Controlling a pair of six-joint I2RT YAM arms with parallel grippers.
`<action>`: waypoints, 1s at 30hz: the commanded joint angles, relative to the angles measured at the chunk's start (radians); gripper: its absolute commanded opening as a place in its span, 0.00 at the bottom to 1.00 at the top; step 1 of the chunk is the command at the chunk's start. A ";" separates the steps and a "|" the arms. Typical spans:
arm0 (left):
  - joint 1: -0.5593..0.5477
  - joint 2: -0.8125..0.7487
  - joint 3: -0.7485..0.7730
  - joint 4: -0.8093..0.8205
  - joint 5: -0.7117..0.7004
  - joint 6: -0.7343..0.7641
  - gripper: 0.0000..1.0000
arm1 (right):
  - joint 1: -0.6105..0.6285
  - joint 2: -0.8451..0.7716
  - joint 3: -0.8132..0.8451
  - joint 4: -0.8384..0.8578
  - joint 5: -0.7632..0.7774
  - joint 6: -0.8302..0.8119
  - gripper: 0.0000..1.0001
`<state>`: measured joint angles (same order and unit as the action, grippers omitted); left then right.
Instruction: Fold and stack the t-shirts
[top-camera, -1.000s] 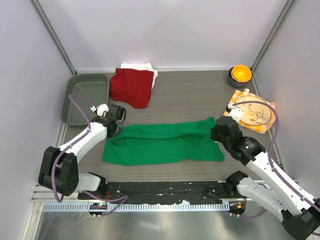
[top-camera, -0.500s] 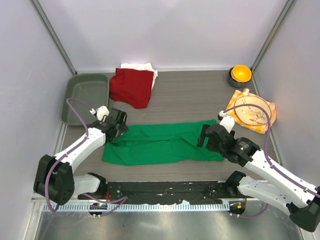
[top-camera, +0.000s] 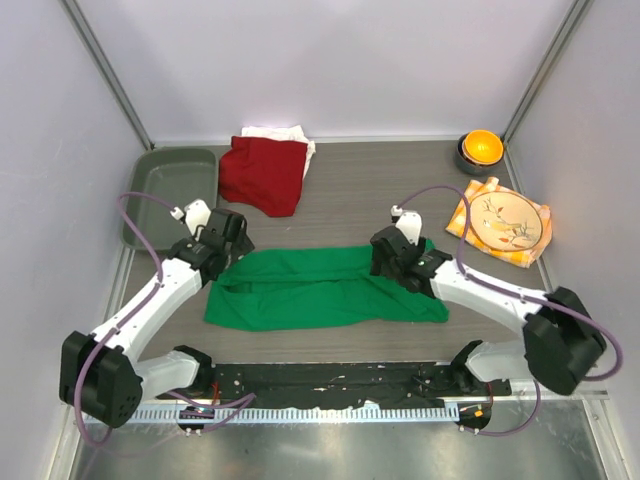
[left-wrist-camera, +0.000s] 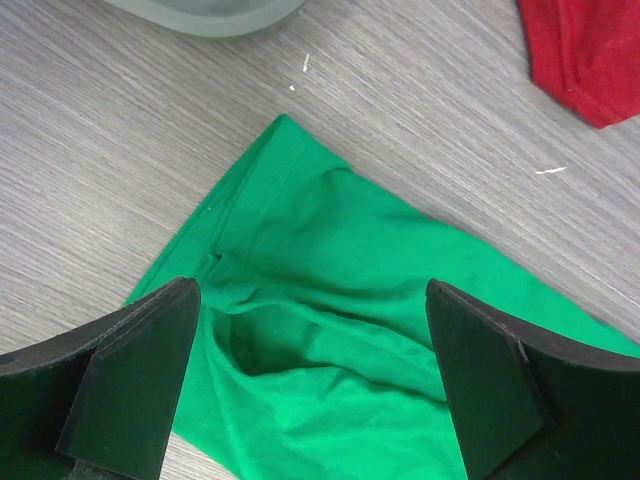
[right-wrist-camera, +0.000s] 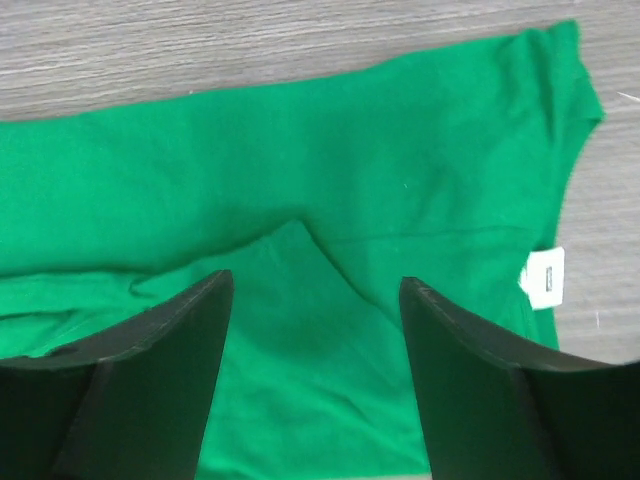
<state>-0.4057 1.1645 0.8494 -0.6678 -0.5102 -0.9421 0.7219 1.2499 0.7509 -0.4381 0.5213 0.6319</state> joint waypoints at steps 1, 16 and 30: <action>-0.004 -0.046 0.045 -0.019 -0.019 0.023 1.00 | -0.042 0.120 0.024 0.197 -0.043 -0.047 0.63; -0.004 -0.037 0.037 -0.019 -0.042 0.035 1.00 | -0.084 0.252 0.022 0.299 -0.153 -0.020 0.46; -0.005 -0.026 0.020 -0.010 -0.039 0.029 1.00 | -0.079 0.203 0.025 0.225 -0.150 -0.018 0.01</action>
<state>-0.4057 1.1389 0.8635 -0.6926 -0.5240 -0.9123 0.6395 1.5043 0.7513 -0.1913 0.3557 0.6052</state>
